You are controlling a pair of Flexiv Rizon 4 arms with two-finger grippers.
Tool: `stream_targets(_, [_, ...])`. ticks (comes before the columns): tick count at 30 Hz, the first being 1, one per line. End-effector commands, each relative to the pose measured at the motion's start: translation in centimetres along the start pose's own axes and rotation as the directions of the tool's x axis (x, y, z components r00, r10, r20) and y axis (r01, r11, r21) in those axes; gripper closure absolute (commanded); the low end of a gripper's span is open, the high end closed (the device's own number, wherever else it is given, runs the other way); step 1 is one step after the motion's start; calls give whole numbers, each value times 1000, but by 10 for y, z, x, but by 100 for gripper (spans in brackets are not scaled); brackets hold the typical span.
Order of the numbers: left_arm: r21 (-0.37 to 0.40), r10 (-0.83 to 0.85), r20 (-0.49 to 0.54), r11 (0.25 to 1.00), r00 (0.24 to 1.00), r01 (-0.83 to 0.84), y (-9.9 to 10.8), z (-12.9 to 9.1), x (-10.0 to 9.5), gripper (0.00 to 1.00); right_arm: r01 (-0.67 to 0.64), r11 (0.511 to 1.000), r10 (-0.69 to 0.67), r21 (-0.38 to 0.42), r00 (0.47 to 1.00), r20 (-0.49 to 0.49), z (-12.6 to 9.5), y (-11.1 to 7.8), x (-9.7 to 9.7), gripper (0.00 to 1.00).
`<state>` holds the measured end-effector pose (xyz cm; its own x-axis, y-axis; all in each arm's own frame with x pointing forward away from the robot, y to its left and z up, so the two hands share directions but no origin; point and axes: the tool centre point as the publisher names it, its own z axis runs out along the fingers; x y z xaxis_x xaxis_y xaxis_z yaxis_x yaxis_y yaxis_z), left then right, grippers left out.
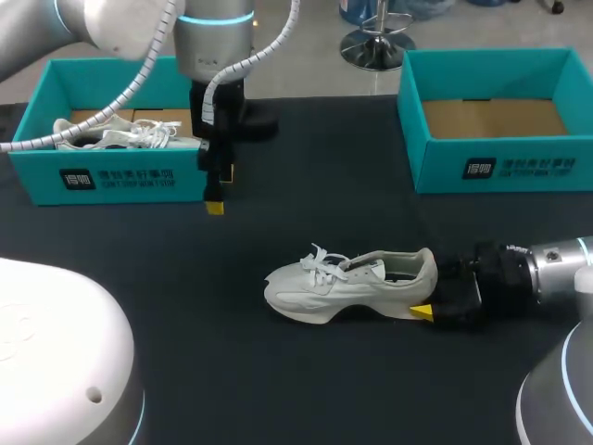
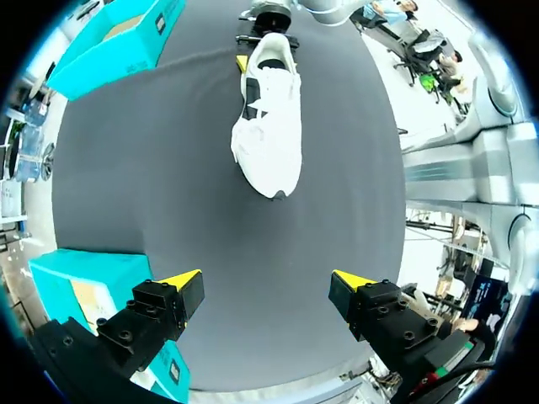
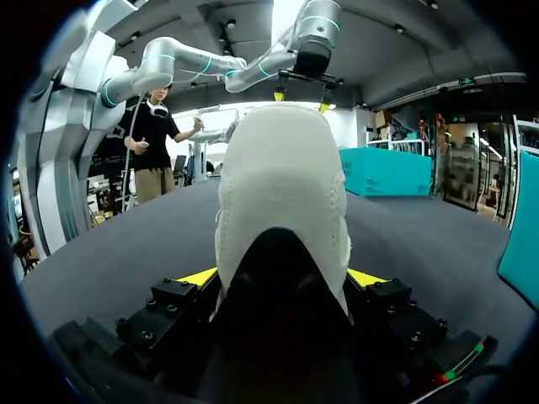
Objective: Take the shoe out of the shoebox, open the shoe tongue, remove and reinsert the insole, then place the shoe into the shoebox
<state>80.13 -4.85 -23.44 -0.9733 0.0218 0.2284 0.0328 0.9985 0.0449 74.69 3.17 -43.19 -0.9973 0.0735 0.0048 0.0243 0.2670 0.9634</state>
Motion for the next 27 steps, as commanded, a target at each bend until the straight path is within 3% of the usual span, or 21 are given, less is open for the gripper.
stream_targets(1, [-43,-176,68,983,982,179,-3,2,-5,0,0,1000,0,3,1000,2,4,-3,-1,100])
stream_targets(3, [-43,-368,179,923,912,381,-10,2,0,0,0,1000,0,3,1000,2,4,-3,-1,100])
stream_targets(9, [34,-672,242,727,700,686,-40,-1,25,0,0,1000,0,3,1000,2,4,-3,-1,100])
stream_targets(14, [46,-828,191,543,526,838,-63,6,31,0,0,1000,0,3,1000,2,4,-3,-1,100])
stream_targets(20, [59,-911,117,405,396,913,-87,19,38,0,0,1000,0,3,1000,2,4,-3,-1,100])
stream_targets(24, [125,-958,58,285,280,950,-100,26,43,0,0,1000,0,3,1000,2,4,-3,-1,100])
stream_targets(27, [109,-951,-8,306,308,946,-111,32,49,0,0,1000,0,3,1000,2,4,-3,-1,100])
